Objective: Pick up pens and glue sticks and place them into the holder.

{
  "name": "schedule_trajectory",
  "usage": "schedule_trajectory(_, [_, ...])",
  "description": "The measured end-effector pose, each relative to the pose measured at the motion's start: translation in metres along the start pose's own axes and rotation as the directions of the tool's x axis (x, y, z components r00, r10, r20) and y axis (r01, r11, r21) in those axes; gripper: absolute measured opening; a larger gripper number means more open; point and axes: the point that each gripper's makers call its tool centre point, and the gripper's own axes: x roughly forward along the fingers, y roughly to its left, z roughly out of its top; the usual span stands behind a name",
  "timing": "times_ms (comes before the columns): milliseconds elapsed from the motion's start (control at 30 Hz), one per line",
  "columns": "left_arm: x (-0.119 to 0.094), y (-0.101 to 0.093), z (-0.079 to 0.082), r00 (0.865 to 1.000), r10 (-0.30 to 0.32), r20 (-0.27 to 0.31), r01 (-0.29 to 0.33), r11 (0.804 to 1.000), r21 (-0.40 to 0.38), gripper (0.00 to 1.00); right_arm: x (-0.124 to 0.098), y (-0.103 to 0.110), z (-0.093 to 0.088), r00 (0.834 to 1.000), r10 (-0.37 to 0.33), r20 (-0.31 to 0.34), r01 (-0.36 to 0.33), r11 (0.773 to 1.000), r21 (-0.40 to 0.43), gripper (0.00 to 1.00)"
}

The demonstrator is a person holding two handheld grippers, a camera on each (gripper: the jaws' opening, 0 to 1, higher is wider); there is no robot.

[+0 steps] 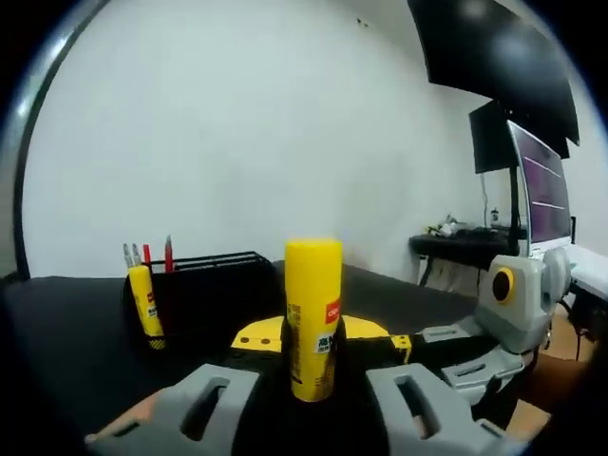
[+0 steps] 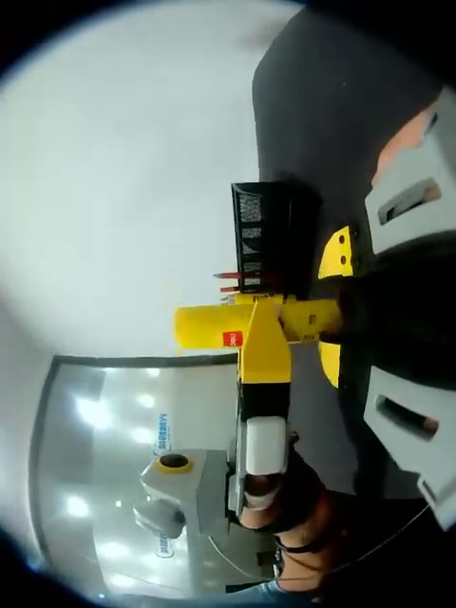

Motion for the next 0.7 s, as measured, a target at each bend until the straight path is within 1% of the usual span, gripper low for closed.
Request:
schedule_trajectory(133, [-0.009,0.017,0.001,0.999,0.034,0.007,-0.035,0.999,0.010,0.16,0.000,0.003,0.000,1.000,-0.003,-0.006,0.003,1.000,-0.026,0.19])
schedule_trajectory(233, [-0.018,0.031,-0.002,0.998,0.065,0.003,-0.065,0.998,0.021,0.16,-0.001,-0.002,0.005,1.000,-0.022,0.008,0.022,1.000,-0.007,0.19])
schedule_trajectory(333, [-0.024,0.039,-0.005,0.997,0.083,0.001,-0.083,0.996,0.018,0.16,-0.004,-0.005,0.016,0.998,-0.032,0.045,0.029,0.997,0.074,0.19])
schedule_trajectory(367, [-0.026,0.041,-0.006,0.996,0.088,0.001,-0.088,0.996,0.019,0.16,-0.005,-0.005,0.021,0.998,-0.032,0.051,0.027,0.996,0.086,0.19])
schedule_trajectory(467, [-0.028,0.045,-0.010,0.995,0.095,-0.004,-0.095,0.995,0.021,0.16,-0.004,-0.001,0.037,0.998,-0.027,0.060,0.022,0.996,0.082,0.20])
schedule_trajectory(533, [-0.030,0.046,-0.010,0.995,0.096,-0.003,-0.096,0.995,0.020,0.16,-0.002,0.005,0.047,0.998,-0.005,0.062,0.001,0.997,0.074,0.20])
schedule_trajectory(567, [-0.031,0.046,-0.011,0.996,0.094,0.001,-0.094,0.995,0.019,0.16,-0.001,0.008,0.053,0.998,0.004,0.063,-0.009,0.996,0.083,0.20])
schedule_trajectory(633, [-0.032,0.045,-0.010,0.995,0.096,0.015,-0.096,0.995,0.022,0.16,0.002,0.020,0.068,0.995,0.052,0.087,-0.062,0.992,0.112,0.21])
schedule_trajectory(700, [-0.032,0.045,-0.010,0.996,0.091,0.023,-0.091,0.995,0.026,0.16,0.008,0.034,0.083,0.990,0.104,0.094,-0.116,0.985,0.128,0.24])
